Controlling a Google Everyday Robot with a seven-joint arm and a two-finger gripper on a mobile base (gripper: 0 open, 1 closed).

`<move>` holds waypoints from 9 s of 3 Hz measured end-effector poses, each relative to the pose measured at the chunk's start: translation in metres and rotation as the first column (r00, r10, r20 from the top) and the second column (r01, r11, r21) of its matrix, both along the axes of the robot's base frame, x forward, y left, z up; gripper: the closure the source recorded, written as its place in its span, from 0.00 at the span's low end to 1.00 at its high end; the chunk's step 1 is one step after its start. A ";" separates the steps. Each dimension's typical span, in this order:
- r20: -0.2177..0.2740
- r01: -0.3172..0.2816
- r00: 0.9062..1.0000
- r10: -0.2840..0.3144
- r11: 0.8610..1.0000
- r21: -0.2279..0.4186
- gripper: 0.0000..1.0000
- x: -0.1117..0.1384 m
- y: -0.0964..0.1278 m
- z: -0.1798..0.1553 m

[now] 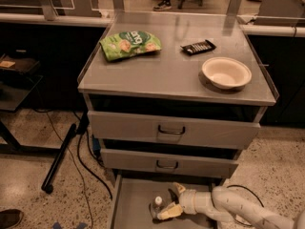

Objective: Pick blue plastic bottle from bottom drawer and place on counter

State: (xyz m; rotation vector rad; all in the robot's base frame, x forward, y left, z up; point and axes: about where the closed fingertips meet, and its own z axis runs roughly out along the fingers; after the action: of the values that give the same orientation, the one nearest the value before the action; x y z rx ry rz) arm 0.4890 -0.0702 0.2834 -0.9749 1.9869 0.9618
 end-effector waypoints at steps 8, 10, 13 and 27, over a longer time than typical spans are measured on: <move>-0.076 -0.022 0.997 0.031 0.992 0.121 0.00 -0.022 0.034 -0.065; -0.065 -0.026 0.997 0.037 0.987 0.160 0.00 -0.016 0.047 -0.071; -0.078 -0.038 0.995 0.055 0.977 0.208 0.26 -0.010 0.067 -0.079; 0.152 -0.036 0.988 0.008 0.982 0.183 1.00 -0.022 0.086 0.261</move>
Offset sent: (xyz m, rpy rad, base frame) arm 0.0463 -0.0091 -0.0292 -0.0167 -0.0098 0.0096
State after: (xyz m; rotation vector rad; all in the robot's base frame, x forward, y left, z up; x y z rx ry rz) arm 0.4672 0.0156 0.5448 -0.9380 1.7314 1.0337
